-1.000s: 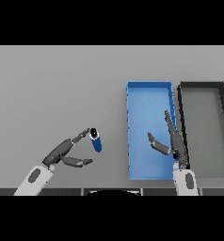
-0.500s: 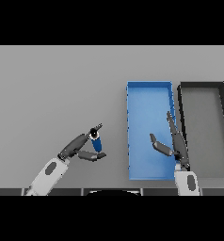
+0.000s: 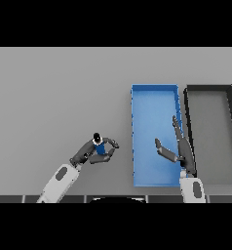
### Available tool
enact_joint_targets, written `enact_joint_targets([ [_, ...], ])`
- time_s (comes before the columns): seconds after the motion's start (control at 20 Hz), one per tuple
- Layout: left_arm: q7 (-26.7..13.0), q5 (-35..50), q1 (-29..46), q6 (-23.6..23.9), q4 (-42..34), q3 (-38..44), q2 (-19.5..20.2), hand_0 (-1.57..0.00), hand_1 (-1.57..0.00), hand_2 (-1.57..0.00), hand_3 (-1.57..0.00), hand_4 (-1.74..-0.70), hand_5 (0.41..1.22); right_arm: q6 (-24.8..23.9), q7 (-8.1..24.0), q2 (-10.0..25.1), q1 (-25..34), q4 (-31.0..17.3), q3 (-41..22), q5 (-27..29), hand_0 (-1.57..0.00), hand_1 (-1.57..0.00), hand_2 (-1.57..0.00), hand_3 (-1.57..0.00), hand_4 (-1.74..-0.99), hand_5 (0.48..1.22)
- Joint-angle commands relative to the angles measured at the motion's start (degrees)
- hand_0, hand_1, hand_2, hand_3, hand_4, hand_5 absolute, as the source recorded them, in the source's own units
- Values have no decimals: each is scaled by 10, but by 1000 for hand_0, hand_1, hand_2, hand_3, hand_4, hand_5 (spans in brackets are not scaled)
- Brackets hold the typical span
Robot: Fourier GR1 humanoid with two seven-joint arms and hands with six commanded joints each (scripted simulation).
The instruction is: Pick up the blue pipe and place it into the blue bin.
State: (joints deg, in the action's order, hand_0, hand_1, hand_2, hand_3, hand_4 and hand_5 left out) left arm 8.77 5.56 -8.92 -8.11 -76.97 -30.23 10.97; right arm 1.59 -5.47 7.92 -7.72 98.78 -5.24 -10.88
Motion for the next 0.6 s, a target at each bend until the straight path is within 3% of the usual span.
enact_joint_targets([
  [0.0, -2, -1, 1, 2, -1, -1, 0, -602, -752, -865, -908, -1439, 910, -1, -1, 1, 0, 2, 0, -1, 1, 1, 1, 1, -1219, 657],
  [0.1, -12, -3, -3, -4, -3, -4, -6, -951, -1047, -1119, -1119, -1544, 1022, 6, -2, 2, -1, 4, 2, 8, 1, 1, 1, 1, -1227, 660],
  [0.15, 2, -8, 1, 0, -1, -8, -9, -1075, -1151, -1210, -1194, -1580, 1062, 5, 0, 1, -1, -1, 6, 12, 1, 1, 1, 1, -1233, 660],
  [0.2, 11, -15, 2, 6, -3, -11, -6, -1174, -1235, -1282, -1270, -1553, 1094, 5, 6, -1, 7, -1, 3, 11, 1, 1, 1, 1, -1228, 656],
  [0.35, 19, -34, 2, 16, -13, -16, -17, -1368, -1399, -1423, -1417, -1501, 1156, 11, 6, 4, 7, -1, 8, 20, 1, 1, 1, 1, -1221, 638],
  [0.55, 30, -33, -2, 24, -56, -6, -30, -1488, -1501, -1510, -1508, -1474, 1194, 16, 8, 3, 4, -3, 8, 24, 1, 1, 1, 1, -1225, 630],
])
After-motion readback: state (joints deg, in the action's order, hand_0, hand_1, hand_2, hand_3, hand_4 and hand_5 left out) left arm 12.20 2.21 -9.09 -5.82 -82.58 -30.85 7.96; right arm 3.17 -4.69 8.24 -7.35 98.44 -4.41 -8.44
